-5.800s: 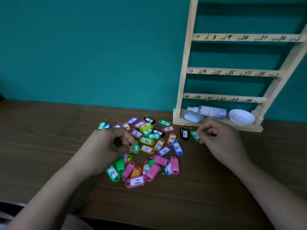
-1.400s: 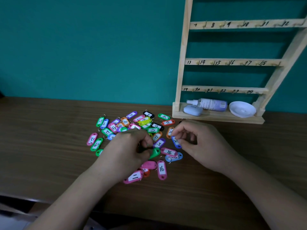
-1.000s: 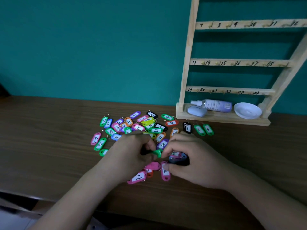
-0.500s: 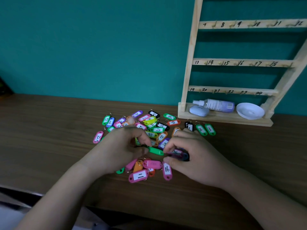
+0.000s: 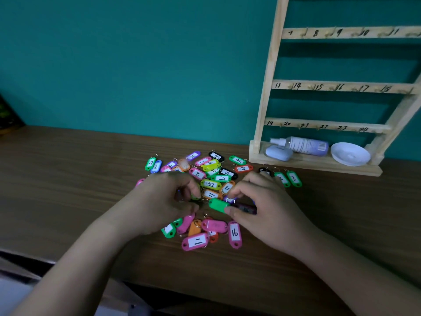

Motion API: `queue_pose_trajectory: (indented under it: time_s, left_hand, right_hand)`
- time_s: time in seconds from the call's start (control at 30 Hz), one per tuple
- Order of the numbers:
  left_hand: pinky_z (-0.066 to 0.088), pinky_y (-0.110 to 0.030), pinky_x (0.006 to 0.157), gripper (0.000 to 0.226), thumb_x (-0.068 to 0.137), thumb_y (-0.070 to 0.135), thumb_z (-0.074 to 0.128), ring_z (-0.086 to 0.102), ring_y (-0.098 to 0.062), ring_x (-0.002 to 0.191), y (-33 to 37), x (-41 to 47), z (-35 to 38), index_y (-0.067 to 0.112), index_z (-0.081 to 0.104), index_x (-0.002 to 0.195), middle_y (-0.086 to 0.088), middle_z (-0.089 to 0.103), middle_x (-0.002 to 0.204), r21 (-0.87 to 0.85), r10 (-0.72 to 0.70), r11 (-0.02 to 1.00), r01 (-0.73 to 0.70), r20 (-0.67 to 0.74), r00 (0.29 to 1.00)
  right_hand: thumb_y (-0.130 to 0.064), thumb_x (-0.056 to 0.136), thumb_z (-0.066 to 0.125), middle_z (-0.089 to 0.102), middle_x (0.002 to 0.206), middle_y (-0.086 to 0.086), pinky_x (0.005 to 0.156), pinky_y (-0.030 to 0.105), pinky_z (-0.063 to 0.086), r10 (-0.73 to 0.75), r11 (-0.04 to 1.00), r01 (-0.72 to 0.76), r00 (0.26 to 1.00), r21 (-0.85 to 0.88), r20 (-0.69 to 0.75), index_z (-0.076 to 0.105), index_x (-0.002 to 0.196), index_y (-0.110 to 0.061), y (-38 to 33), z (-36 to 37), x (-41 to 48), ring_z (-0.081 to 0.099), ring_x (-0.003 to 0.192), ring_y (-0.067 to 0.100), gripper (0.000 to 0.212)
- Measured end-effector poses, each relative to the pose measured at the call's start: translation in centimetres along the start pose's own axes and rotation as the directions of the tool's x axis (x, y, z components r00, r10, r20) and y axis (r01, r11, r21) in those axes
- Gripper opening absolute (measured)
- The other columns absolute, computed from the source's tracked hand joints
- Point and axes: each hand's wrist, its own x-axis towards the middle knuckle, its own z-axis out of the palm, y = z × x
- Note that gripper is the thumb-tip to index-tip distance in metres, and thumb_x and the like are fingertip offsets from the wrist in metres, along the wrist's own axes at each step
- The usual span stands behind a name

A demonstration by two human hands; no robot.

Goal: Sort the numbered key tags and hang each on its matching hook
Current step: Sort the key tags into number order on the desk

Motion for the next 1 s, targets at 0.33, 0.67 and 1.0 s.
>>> queue_pose_trajectory:
  time_s: [0.33,0.67,1.0]
  left_hand:
    - [0.046,-0.009,0.077,0.032,0.075,0.052,0.089,0.061,0.011,0.094,-0.9,-0.7,-0.5,0.042,0.071,0.099,0.030,0.067,0.095,0.034,-0.065,0.997,0.062,0.070,0.995]
    - [0.049,-0.010,0.073,0.021,0.081,0.031,0.088,0.064,0.011,0.088,-0.8,-0.4,-0.1,0.038,0.072,0.092,0.028,0.072,0.091,0.028,-0.070,0.997,0.067,0.123,0.990]
    - [0.046,-0.007,0.071,0.018,0.083,0.031,0.088,0.066,0.010,0.087,-0.6,-0.3,-0.5,0.037,0.073,0.092,0.025,0.074,0.088,0.011,-0.090,0.996,0.090,0.123,0.988]
  right_hand:
    - [-0.056,0.088,0.077,0.050,0.105,-0.020,0.096,0.035,0.035,0.019,0.998,-0.018,1.000,-0.059,0.017,0.072,0.105,-0.037,-0.1,1.2,0.7,0.044,0.109,0.003,0.025]
    - [-0.046,0.086,0.082,0.050,0.110,-0.024,0.099,0.030,0.033,0.074,0.997,-0.074,0.995,0.007,0.064,0.064,0.095,-0.041,-0.2,1.1,0.8,0.043,0.113,-0.003,0.021]
    - [-0.027,0.083,0.088,0.054,0.098,-0.022,0.091,0.033,0.040,0.031,0.997,-0.032,0.999,0.068,0.003,0.066,0.086,-0.036,-0.3,0.6,0.8,0.050,0.103,0.002,0.024]
